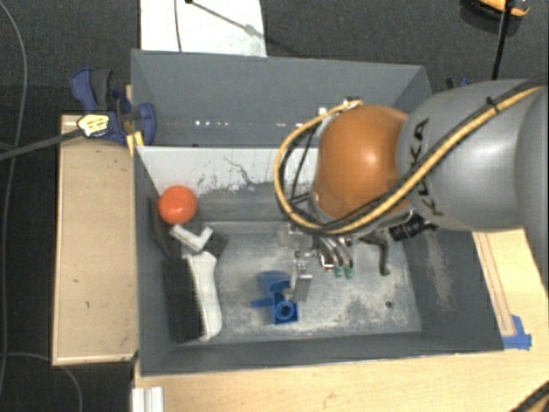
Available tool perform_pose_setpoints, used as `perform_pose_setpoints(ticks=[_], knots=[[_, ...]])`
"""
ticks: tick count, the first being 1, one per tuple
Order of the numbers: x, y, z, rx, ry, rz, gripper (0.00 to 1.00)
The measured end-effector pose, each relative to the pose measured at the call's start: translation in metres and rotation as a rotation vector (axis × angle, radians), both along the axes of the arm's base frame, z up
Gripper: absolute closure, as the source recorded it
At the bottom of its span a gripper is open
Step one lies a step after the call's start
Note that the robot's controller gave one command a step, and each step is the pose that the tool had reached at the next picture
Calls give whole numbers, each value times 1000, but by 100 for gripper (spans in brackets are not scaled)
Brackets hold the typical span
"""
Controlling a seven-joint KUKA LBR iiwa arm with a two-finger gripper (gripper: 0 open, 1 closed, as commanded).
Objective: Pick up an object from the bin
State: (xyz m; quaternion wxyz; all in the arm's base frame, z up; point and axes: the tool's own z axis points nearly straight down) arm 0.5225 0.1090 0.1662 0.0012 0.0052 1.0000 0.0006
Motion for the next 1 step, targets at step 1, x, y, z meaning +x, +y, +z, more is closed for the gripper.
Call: perform_pose_setpoints(ticks=[1], knots=[[0, 0, 0, 0, 0, -1, 0]])
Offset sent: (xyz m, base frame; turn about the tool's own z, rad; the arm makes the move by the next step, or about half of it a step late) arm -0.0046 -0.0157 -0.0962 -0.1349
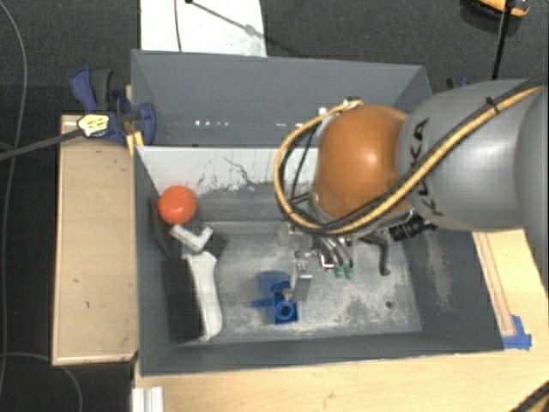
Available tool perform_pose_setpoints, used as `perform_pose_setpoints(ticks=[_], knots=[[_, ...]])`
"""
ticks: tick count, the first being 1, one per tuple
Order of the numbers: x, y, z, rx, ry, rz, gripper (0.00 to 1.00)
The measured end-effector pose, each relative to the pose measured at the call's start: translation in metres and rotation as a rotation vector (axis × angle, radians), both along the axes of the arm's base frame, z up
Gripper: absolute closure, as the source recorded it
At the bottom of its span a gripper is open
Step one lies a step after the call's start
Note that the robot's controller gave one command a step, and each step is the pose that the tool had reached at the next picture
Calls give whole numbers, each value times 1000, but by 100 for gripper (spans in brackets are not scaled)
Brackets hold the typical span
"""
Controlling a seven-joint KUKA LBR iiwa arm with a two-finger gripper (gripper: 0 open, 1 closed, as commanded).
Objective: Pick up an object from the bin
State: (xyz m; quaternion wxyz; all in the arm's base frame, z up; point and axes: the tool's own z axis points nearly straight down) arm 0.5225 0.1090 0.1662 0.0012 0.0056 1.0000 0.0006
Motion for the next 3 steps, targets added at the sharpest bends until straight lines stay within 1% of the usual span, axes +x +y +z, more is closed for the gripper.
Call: perform_pose_setpoints(ticks=[1, 2, 3], knots=[[0, -6, -42, 1, -8, 69, 0], [16, 2, -86, 2, -21, 187, 100], [16, 2, -86, 2, -21, 185, 100]])
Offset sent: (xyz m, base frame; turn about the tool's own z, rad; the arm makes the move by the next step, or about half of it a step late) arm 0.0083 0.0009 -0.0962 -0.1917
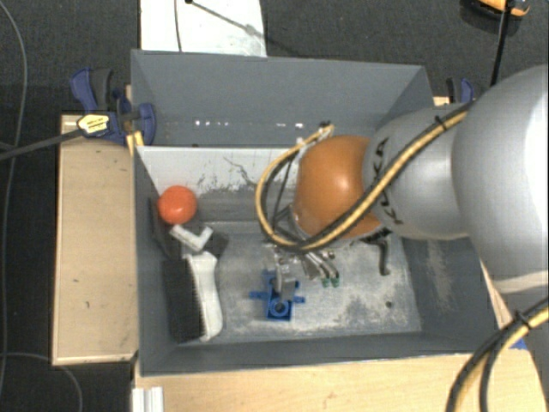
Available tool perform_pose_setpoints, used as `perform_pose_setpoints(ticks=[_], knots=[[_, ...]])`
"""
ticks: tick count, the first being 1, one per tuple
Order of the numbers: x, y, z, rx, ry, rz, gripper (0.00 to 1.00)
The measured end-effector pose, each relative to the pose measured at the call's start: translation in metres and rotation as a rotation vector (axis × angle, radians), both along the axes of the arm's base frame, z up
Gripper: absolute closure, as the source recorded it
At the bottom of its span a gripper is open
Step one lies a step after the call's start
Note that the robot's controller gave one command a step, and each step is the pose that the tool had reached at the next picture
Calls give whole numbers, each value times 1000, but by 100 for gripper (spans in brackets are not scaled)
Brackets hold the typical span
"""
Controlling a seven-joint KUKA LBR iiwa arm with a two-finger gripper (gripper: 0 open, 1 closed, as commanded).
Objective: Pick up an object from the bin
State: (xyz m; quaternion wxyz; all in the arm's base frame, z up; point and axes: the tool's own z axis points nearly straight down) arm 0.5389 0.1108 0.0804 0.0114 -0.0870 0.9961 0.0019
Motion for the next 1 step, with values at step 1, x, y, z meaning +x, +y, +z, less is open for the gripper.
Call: perform_pose_setpoints(ticks=[1], knots=[[2, 2, 121, 1, -2, -8, 100]])
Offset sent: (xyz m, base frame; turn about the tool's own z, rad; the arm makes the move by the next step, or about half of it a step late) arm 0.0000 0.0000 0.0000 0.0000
